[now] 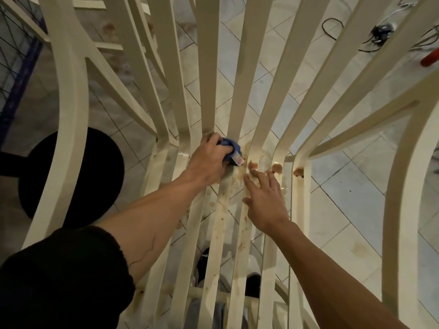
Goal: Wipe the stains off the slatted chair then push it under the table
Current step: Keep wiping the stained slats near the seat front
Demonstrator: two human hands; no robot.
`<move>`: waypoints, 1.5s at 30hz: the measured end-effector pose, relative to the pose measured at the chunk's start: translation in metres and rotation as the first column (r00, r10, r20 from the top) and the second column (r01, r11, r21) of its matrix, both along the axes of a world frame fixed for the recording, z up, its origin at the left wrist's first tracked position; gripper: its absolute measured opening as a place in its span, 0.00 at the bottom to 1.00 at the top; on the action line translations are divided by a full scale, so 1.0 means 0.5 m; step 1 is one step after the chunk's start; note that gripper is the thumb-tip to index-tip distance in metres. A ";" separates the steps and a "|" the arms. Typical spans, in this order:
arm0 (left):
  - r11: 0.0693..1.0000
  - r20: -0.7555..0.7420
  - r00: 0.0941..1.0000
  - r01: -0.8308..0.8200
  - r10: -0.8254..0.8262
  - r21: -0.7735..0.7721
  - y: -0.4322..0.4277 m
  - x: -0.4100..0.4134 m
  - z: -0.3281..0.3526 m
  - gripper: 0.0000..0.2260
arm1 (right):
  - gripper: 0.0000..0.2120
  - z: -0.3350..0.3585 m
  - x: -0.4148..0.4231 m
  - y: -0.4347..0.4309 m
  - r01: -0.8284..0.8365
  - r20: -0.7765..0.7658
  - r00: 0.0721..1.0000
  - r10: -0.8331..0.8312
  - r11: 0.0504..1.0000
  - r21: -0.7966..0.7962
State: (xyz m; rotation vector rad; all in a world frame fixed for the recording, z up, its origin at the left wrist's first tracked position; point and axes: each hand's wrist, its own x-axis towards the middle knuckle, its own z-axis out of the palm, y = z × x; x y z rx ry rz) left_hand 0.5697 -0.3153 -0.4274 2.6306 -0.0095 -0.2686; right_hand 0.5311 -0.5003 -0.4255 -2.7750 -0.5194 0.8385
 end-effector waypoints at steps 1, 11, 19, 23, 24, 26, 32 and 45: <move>1.000 -0.015 1.000 0.015 -0.015 -0.020 -0.004 -0.007 -0.001 0.11 | 0.29 0.000 0.000 0.000 -0.001 0.003 1.000 0.001 1.000 0.002; 0.971 -0.242 0.957 0.197 -0.160 0.136 -0.009 -0.017 0.017 0.13 | 0.29 -0.004 -0.002 -0.004 0.020 -0.002 1.000 -0.020 1.000 0.022; 0.945 -0.222 0.960 0.222 -0.169 0.242 -0.030 -0.011 0.024 0.17 | 0.30 -0.007 -0.004 -0.006 0.037 0.003 0.999 -0.037 0.998 0.043; 0.948 -0.313 0.920 0.288 -0.234 0.138 -0.012 -0.050 0.020 0.15 | 0.29 -0.006 -0.003 -0.010 0.032 -0.006 0.999 -0.032 0.999 0.034; 0.951 -0.321 0.917 0.285 -0.235 0.117 -0.008 -0.049 0.022 0.15 | 0.29 -0.005 -0.002 -0.010 0.031 -0.007 1.000 -0.031 0.999 0.035; 0.959 -0.278 0.934 0.263 -0.224 0.109 -0.002 -0.026 0.025 0.14 | 0.30 -0.004 -0.003 -0.009 0.027 -0.006 1.000 -0.027 0.999 0.040; 0.986 -0.177 0.980 0.113 -0.090 0.124 0.003 0.008 -0.006 0.14 | 0.29 -0.005 -0.002 -0.012 0.015 -0.006 1.000 -0.015 0.999 0.047; 1.000 -0.160 0.987 -0.013 0.013 0.001 0.018 0.000 0.001 0.09 | 0.29 -0.019 -0.003 -0.016 -0.002 0.015 1.000 0.001 0.998 0.055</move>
